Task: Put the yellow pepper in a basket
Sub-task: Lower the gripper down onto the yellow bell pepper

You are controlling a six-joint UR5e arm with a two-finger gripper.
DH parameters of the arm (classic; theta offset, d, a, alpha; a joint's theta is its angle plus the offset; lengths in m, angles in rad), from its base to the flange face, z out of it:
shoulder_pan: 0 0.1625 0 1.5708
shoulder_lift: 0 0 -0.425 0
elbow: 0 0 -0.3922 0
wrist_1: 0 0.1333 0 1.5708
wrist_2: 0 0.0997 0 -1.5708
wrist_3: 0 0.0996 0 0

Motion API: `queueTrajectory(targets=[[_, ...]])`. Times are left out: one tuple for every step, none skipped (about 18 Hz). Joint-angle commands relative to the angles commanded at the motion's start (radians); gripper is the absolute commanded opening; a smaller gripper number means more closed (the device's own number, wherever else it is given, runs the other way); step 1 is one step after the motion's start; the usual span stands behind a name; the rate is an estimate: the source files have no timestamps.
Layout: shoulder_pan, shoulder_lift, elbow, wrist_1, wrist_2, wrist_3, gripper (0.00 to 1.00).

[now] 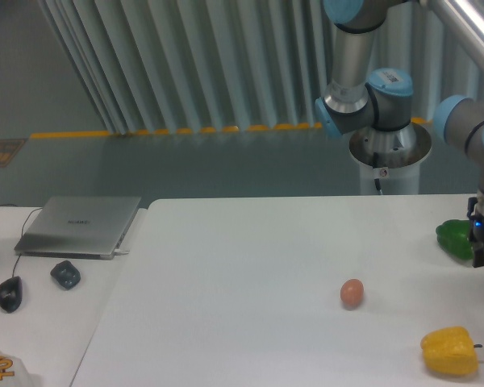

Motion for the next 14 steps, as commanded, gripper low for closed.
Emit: queueTrajectory(targets=[[-0.009,-0.012,0.008,0.006,0.005,0.0,1.0],[-0.02,-0.028,0.02,0.014,0.005,-0.014,1.0],[-0.034,-0.051,0.044,0.021,0.006,-0.012,1.0],[-0.046,-0.061,0.057,0.025,0.008,-0.012,1.0],[-0.055,-0.071,0.06,0.028,0.009,-0.014,1.0],[-0.058,-0.077,0.06,0.028,0.008,-0.014,1.0],[-0.069,-0.08,0.058,0.028,0.011,-0.014,1.0],[-0.074,-0.084,0.054,0.028,0.049,-0.012,1.0],[-0.086,-0.094,0.057,0.028,0.087,-0.011,1.0],[-0.109,-0.107,0.064,0.031,0.139,-0.015,1.0],[-0.117,-0.117,0.065,0.046,0.156,-0.014,1.0],[-0.123,-0.121,0.065,0.06,0.158,-0.014,1.0],[-0.124,-0.123,0.065,0.063,0.158,-0.015,1.0],[-0.124,-0.126,0.066,0.064,0.158,-0.017,1.0]])
